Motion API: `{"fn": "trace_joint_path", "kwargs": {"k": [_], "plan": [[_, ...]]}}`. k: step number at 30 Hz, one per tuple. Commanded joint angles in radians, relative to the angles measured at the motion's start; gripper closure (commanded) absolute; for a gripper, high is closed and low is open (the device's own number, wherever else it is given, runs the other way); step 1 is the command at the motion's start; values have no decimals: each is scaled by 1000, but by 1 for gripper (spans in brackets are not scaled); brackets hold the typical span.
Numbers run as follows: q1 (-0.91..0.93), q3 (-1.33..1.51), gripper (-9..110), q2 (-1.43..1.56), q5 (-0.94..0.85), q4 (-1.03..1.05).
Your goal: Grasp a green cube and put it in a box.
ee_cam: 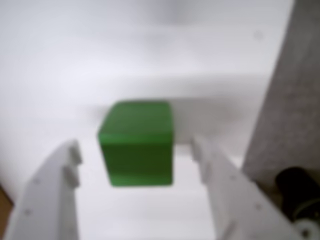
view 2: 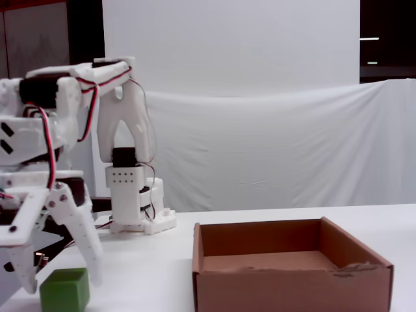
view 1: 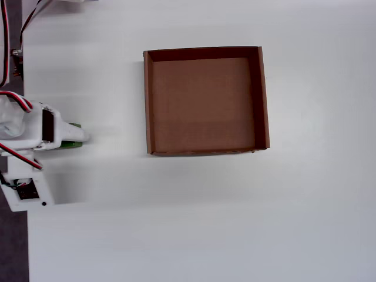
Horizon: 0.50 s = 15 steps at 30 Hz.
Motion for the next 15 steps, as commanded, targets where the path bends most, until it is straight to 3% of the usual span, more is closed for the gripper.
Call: {"fn": "trace_joint_path", "kwargs": {"k": [1, 15], "plan": [[-14, -41, 72, 12, -11, -9], [-32, -29, 79, 3, -9, 20]]}}
